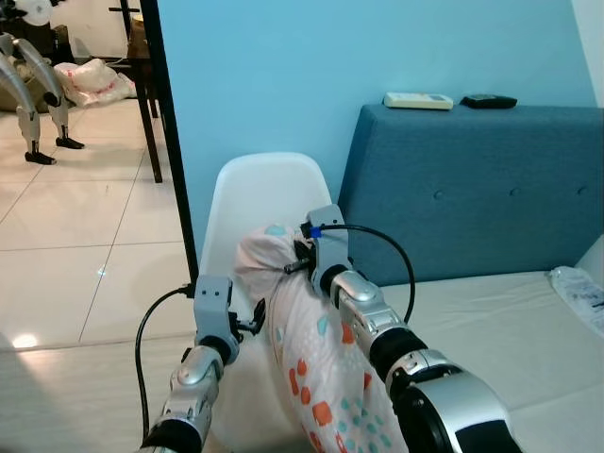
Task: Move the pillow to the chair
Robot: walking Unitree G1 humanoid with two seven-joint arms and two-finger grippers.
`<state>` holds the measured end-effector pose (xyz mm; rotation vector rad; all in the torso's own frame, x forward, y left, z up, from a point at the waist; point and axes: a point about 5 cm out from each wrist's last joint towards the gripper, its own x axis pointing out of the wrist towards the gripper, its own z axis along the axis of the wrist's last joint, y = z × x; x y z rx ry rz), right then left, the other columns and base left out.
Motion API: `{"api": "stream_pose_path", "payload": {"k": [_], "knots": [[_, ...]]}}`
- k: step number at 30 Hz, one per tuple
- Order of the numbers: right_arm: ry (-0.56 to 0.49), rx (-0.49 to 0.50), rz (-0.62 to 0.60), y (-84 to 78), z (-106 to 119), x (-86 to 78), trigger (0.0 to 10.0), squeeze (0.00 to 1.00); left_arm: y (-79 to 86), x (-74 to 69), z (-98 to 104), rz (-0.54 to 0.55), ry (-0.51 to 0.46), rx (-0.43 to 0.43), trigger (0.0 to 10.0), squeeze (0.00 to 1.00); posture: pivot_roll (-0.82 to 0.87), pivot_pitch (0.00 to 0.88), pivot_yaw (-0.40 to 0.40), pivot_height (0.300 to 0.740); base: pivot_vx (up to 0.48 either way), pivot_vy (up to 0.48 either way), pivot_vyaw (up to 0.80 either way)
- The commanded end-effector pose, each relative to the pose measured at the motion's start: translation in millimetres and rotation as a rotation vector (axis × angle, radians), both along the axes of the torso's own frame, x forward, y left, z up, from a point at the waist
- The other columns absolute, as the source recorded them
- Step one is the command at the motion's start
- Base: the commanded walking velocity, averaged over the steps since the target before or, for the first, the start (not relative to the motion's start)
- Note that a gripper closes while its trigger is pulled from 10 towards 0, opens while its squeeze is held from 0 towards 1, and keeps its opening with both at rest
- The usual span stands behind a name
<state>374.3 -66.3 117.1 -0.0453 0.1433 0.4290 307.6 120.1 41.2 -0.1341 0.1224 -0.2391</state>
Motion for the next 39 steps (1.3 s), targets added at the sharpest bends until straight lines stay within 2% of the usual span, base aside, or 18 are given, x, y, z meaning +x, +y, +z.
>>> {"api": "stream_pose_path", "payload": {"k": [1,8,16,20,21,22,23,27,30,31,34,35,36,38,39], "knots": [[0.008,0.017,-0.031,-6.8,-3,-0.1,10.0,0.0,-3.8,0.1,0,-0.023,0.005,0.003,10.0,0.0,0.13,0.0,-0.053,0.625,0.0,0.0,0.0],[0.007,0.032,-0.051,-11.2,-2,0.8,10.0,0.0,-5.6,-2.0,-2,-0.042,0.016,0.004,10.0,0.0,0.13,0.0,-0.049,0.595,0.0,0.0,0.0],[-0.012,0.051,-0.044,-11.6,-1,0.6,10.0,0.0,-7.5,-3.0,-2,-0.063,0.022,-0.001,10.0,0.0,0.13,0.0,-0.041,0.595,0.0,0.0,0.0],[0.001,0.027,-0.047,-10.9,-4,-0.4,10.0,0.0,-7.9,-3.9,-3,-0.07,0.026,-0.003,10.0,0.0,0.13,0.0,-0.038,0.595,0.0,0.0,0.0],[0.037,-0.026,-0.028,-7.1,-12,-3.8,10.0,0.0,-8.4,-4.6,-3,-0.076,0.03,-0.008,10.0,0.0,0.13,0.0,-0.034,0.595,0.0,0.0,0.0],[0.037,-0.026,-0.028,-7.1,-12,-3.8,10.0,0.0,-8.4,-4.6,-3,-0.076,0.03,-0.008,10.0,0.0,0.13,0.0,-0.034,0.595,0.0,0.0,0.0],[0.084,-0.063,0.01,-1.2,-22,-9.4,10.0,0.0,-8.7,-5.0,-3,-0.079,0.033,-0.018,10.0,0.0,0.13,0.0,-0.032,0.595,0.0,0.0,0.0],[0.12,-0.078,0.044,3.9,-30,-14.4,10.0,0.0,-9.0,-5.1,-3,-0.079,0.033,-0.032,10.0,0.0,0.13,0.0,-0.03,0.595,0.0,0.0,0.0],[0.154,-0.065,0.044,6.3,-38,-19.7,10.0,0.0,-8.8,-4.0,1,-0.077,0.026,-0.075,10.0,0.0,0.13,0.0,-0.026,0.595,0.0,0.0,0.0],[0.158,-0.02,0.034,5.7,-38,-20.0,10.0,0.95,-7.9,-3.4,3,-0.076,0.023,-0.087,10.0,0.0,0.13,0.0,-0.023,0.595,0.0,0.0,0.0],[0.162,0.098,0.023,3.8,-34,-18.3,10.0,1.0,-5.9,-2.8,5,-0.075,0.02,-0.096,10.0,0.0,0.13,0.0,-0.019,0.595,0.0,0.0,0.0],[0.162,0.098,0.023,3.8,-34,-18.3,10.0,1.0,-5.9,-2.8,5,-0.075,0.02,-0.096,10.0,0.0,0.13,0.0,-0.019,0.595,0.0,0.0,0.0],[0.159,0.151,0.029,3.9,-30,-17.2,10.0,1.0,-5.2,-2.7,5,-0.076,0.019,-0.096,10.0,0.0,0.13,0.0,-0.017,0.595,0.0,0.0,0.0],[0.131,0.328,0.077,4.3,-17,-13.1,10.0,1.0,-4.0,-2.1,6,-0.078,0.019,-0.096,10.0,0.0,0.12,0.0,-0.013,0.595,0.0,0.0,0.0],[0.131,0.328,0.077,4.3,-17,-13.1,10.0,1.0,-4.0,-2.1,6,-0.078,0.019,-0.096,10.0,0.0,0.12,0.0,-0.013,0.595,0.0,0.0,0.0]]}}
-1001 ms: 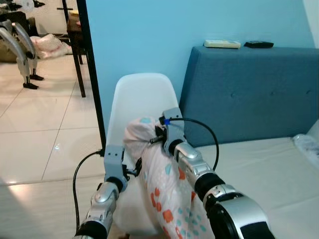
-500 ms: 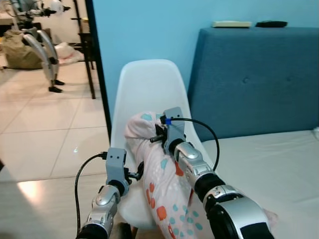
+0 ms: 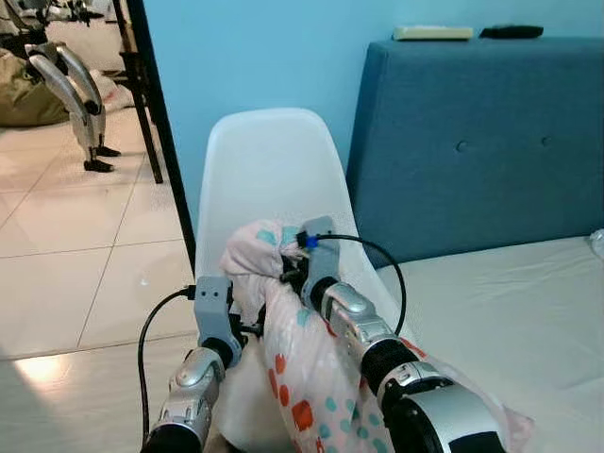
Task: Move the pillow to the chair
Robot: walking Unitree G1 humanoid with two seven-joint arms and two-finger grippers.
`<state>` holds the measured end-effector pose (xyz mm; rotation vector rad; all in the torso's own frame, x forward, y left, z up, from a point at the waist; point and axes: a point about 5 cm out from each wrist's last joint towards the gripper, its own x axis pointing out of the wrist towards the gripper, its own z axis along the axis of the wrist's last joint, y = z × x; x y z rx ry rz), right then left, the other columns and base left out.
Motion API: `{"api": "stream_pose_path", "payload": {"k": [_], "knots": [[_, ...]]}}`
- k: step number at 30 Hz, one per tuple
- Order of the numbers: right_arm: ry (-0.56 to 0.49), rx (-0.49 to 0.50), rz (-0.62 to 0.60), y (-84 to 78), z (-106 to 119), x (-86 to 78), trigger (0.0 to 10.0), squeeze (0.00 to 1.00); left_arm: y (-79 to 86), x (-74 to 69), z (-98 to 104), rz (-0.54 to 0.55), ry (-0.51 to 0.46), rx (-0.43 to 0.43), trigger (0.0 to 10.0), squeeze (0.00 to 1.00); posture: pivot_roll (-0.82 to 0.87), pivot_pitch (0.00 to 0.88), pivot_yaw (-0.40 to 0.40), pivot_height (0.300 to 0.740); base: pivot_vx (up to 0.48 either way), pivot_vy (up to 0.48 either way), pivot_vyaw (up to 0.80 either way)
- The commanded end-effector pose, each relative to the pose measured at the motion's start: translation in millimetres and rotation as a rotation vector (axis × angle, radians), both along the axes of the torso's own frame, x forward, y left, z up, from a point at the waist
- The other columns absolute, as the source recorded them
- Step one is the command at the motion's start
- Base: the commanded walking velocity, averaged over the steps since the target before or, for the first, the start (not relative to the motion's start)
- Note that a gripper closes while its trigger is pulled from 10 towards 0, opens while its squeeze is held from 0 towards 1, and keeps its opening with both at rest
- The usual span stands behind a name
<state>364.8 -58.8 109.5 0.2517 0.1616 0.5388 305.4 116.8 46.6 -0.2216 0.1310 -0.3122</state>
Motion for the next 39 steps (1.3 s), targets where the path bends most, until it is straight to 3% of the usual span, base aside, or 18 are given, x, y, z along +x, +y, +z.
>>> {"api": "stream_pose_path", "payload": {"k": [1,4,5,9,14,19,23,27,29,30,32,33,34,37,39], "knots": [[0.037,0.088,0.005,-3.5,-4,-2.6,10.0,1.0,-0.4,0.3,1,-0.01,0.004,-0.006,10.0,0.0,0.12,0.0,-0.013,0.595,0.0,0.0,0.0],[-0.011,0.301,0.131,-8.8,14,-1.2,10.0,1.0,-0.1,1.5,4,-0.014,0.002,-0.014,10.0,0.0,0.12,0.0,-0.008,0.595,0.0,0.0,0.0],[-0.011,0.301,0.131,-8.8,14,-1.2,10.0,1.0,-0.1,1.5,4,-0.014,0.002,-0.014,10.0,0.0,0.12,0.0,-0.008,0.595,0.0,0.0,0.0],[-0.091,0.427,0.336,-22.6,28,-11.1,10.0,1.0,3.0,3.9,9,-0.007,0.003,-0.043,10.0,0.0,0.12,0.0,-0.009,0.595,0.0,0.0,0.0],[-0.147,0.467,0.437,-39.0,34,-21.4,10.0,1.0,11.2,4.1,10,0.011,0.013,-0.084,10.0,0.0,0.12,0.0,-0.01,0.595,0.0,0.0,0.0],[-0.183,0.441,0.535,-49.4,38,-36.0,10.0,1.0,18.4,2.7,11,0.016,0.025,-0.13,10.0,0.0,0.12,0.0,-0.007,0.595,0.0,0.0,0.0],[-0.214,0.503,0.606,-58.3,49,-50.2,10.0,1.0,21.2,2.4,17,0.003,0.021,-0.174,10.0,0.0,0.11,0.0,-0.002,0.595,0.0,0.0,0.0],[-0.239,0.525,0.558,-62.9,55,-51.7,10.0,1.0,20.2,5.5,25,-0.02,0.004,-0.215,10.0,0.0,0.11,0.0,0.011,0.595,0.0,0.0,0.0],[-0.239,0.511,0.473,-63.5,54,-45.6,10.0,1.0,14.9,9.3,35,-0.037,-0.016,-0.284,10.0,0.0,0.1,0.0,0.017,0.595,0.0,0.0,0.0],[-0.237,0.512,0.428,-64.8,53,-42.3,10.0,1.0,9.0,10.5,45,-0.069,-0.043,-0.358,10.0,0.0,0.1,0.0,0.022,0.595,0.0,0.0,0.0],[-0.235,0.514,0.401,-65.7,52,-40.3,10.0,1.0,5.2,10.8,51,-0.093,-0.063,-0.408,10.0,0.0,0.1,0.0,0.023,0.595,0.0,0.0,0.0],[-0.226,0.516,0.333,-69.0,51,-35.0,10.0,1.0,-1.1,11.2,65,-0.13,-0.103,-0.474,10.0,0.22,0.1,0.0,0.027,0.595,0.0,0.0,0.0],[-0.217,0.526,0.254,-74.4,49,-30.1,10.0,1.0,-5.0,11.5,78,-0.157,-0.145,-0.52,10.0,1.0,0.1,0.0,0.028,0.595,0.0,0.0,0.0],[-0.202,0.552,0.139,-84.0,47,-24.1,10.0,1.0,-5.6,11.8,96,-0.178,-0.206,-0.571,10.0,1.0,0.09,0.0,0.031,0.595,0.0,0.0,0.0],[-0.178,0.562,0.036,-96.4,43,-22.4,10.0,1.0,6.1,14.2,111,-0.148,-0.25,-0.602,10.0,1.0,0.09,0.0,0.03,0.595,0.0,0.0,0.0]]}}
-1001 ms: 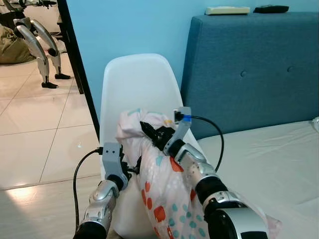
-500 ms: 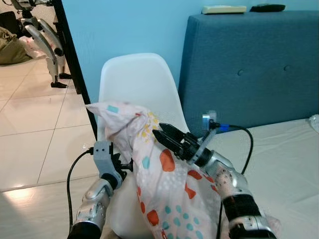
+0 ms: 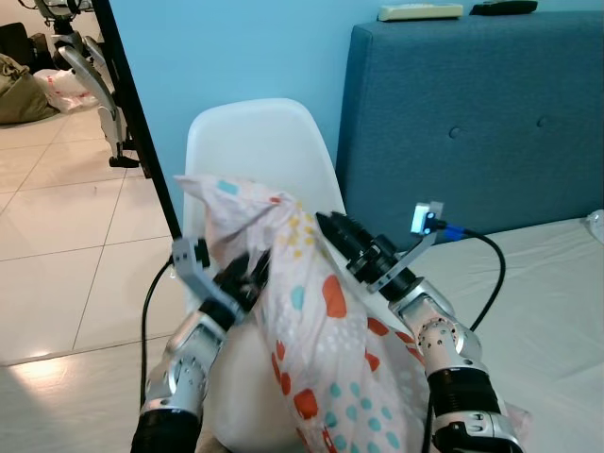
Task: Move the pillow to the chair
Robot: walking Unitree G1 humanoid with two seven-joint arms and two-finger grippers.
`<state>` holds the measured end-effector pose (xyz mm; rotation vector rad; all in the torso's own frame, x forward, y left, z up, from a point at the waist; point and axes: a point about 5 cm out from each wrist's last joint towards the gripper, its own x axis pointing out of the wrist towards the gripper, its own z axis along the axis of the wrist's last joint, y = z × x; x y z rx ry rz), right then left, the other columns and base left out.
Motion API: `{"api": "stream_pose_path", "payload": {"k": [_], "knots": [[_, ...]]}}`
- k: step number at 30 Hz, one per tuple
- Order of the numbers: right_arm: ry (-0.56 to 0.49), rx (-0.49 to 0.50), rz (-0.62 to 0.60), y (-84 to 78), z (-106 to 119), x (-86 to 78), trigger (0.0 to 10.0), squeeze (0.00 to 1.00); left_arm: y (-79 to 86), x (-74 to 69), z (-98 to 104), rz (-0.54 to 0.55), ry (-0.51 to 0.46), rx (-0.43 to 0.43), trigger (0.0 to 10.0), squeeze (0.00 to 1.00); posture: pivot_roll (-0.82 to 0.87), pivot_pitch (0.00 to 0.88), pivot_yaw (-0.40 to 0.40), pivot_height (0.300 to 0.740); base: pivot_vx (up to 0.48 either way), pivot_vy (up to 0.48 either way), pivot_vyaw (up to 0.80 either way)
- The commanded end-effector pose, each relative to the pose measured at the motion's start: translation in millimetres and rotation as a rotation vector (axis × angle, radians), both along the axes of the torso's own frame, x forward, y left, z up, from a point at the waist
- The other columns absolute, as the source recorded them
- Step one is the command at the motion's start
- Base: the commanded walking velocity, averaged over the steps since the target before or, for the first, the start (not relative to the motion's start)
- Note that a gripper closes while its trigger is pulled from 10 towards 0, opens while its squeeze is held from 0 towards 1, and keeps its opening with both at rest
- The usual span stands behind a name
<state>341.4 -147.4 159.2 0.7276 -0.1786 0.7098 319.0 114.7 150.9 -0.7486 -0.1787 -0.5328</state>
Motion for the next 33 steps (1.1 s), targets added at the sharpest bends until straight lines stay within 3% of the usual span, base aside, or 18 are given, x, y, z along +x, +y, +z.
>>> {"api": "stream_pose_path", "payload": {"k": [1,7,10,15,18,20,24,25,27,28,29,30,33], "knots": [[0.045,0.011,-0.063,-7.7,-7,1.0,10.0,1.0,8.2,0.6,7,0.016,-0.01,-0.024,10.0,1.0,0.09,0.0,0.03,0.595,0.0,0.0,0.0],[0.136,-0.019,-0.183,-17.1,-21,4.5,10.0,1.0,38.7,0.2,20,0.088,-0.016,-0.095,10.0,1.0,0.1,0.0,0.021,0.595,0.0,0.0,0.0],[0.166,-0.038,-0.219,-16.7,-25,8.3,10.0,1.0,44.2,-5.2,14,0.083,0.028,-0.078,10.0,1.0,0.11,0.0,0.017,0.595,0.0,0.0,0.0],[0.168,-0.046,-0.221,-13.8,-24,10.8,10.0,1.0,39.5,-8.1,1,0.098,0.107,0.0,10.0,1.0,0.12,0.0,0.015,0.595,0.0,0.0,0.0],[0.162,-0.066,-0.226,-11.1,-22,13.1,10.0,1.0,28.5,-8.6,-14,0.094,0.203,0.094,10.0,1.0,0.12,0.0,0.015,0.595,0.0,0.0,0.0],[0.157,-0.072,-0.227,-9.3,-20,13.6,10.0,1.0,19.5,-7.9,-25,0.084,0.255,0.2,10.0,1.0,0.12,0.0,0.017,0.595,0.0,0.0,0.0],[0.145,-0.079,-0.23,-6.6,-18,14.6,10.0,1.0,9.0,-7.9,-36,0.068,0.313,0.283,10.0,1.0,0.12,0.0,0.022,0.595,0.0,0.0,0.0],[0.138,-0.08,-0.231,-6.1,-17,14.6,10.0,1.0,5.5,-6.7,-39,0.071,0.336,0.305,10.0,0.0,0.11,0.0,0.025,0.595,0.0,0.0,0.0],[0.123,-0.081,-0.231,-5.3,-14,14.0,10.0,1.0,-0.1,-3.9,-44,0.071,0.372,0.328,10.0,0.0,0.1,0.0,0.027,0.595,0.0,0.0,0.0],[0.119,-0.082,-0.231,-5.0,-13,13.7,10.0,1.0,-0.9,-2.3,-46,0.084,0.384,0.339,3.9,0.0,0.1,0.0,0.028,0.595,0.0,0.0,0.0],[0.119,-0.082,-0.231,-5.0,-13,13.7,10.0,1.0,-0.9,-2.3,-46,0.084,0.384,0.339,3.9,0.0,0.1,0.0,0.028,0.595,0.0,0.0,0.0],[0.115,-0.082,-0.232,-4.9,-13,13.6,10.0,1.0,-1.5,-1.1,-46,0.086,0.391,0.339,0.0,0.0,0.1,0.0,0.029,0.595,0.0,0.0,0.0],[0.106,-0.085,-0.234,-5.8,-11,13.3,10.0,1.0,-2.1,1.3,-49,0.097,0.411,0.365,0.0,0.0,0.09,0.0,0.032,0.595,0.0,0.0,0.0]]}}
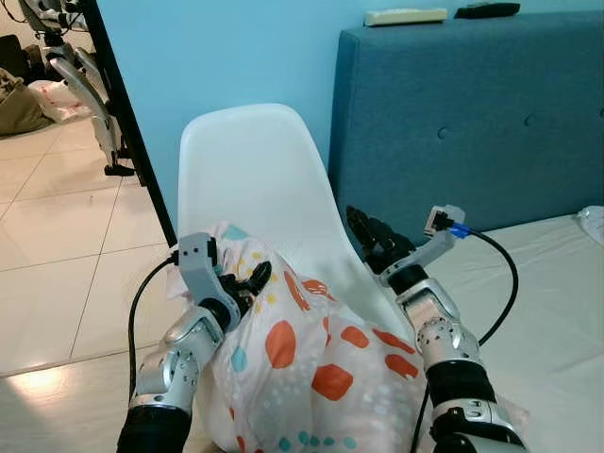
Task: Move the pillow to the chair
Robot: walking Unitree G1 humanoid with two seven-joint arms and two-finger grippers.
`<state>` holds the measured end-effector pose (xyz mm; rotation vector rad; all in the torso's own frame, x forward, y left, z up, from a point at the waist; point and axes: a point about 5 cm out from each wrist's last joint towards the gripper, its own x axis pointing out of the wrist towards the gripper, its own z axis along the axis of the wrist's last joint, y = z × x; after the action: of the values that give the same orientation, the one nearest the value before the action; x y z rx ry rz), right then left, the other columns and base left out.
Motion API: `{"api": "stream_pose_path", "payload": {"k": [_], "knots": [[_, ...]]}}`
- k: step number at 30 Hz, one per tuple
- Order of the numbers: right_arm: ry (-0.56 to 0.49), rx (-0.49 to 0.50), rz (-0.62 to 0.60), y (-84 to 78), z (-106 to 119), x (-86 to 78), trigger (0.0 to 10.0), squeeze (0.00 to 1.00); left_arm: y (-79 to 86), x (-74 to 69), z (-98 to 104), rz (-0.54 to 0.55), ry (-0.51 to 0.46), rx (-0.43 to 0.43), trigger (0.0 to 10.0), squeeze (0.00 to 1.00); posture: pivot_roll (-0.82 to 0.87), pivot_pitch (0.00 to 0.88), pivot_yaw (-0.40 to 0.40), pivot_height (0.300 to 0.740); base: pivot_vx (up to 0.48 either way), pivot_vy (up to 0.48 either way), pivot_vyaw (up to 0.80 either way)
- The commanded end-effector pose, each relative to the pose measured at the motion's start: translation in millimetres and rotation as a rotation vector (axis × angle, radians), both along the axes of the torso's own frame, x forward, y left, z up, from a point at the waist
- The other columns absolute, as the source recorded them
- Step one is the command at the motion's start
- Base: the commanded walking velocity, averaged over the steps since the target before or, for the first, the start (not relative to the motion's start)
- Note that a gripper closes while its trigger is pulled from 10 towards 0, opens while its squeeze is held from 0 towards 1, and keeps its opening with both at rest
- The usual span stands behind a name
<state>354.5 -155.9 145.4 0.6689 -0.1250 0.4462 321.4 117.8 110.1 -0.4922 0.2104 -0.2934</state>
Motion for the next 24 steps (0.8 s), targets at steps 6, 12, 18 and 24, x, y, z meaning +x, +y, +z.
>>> {"api": "stream_pose_path", "payload": {"k": [6,12,18,24], "knots": [[-0.029,-0.025,-0.015,-0.9,8,1.1,10.0,1.0,6.5,3.0,-13,0.066,0.064,0.109,0.0,0.0,0.08,0.0,0.034,0.595,0.0,0.0,0.0],[-0.008,-0.084,-0.02,0.1,3,1.0,10.0,1.0,31.9,12.3,2,0.24,0.001,0.117,0.0,0.0,0.09,0.0,0.029,0.595,0.0,0.0,0.0],[0.205,-0.58,0.173,5.7,-38,-11.3,10.0,1.0,114.1,12.7,50,0.632,-0.215,0.208,0.0,0.0,0.1,0.0,0.018,0.595,0.0,0.0,0.0],[0.018,-0.636,0.478,9.5,-4,-37.0,10.0,0.99,150.0,-6.0,26,0.785,-0.112,0.241,0.0,0.0,0.1,0.0,0.01,0.595,0.0,0.0,0.0]]}}
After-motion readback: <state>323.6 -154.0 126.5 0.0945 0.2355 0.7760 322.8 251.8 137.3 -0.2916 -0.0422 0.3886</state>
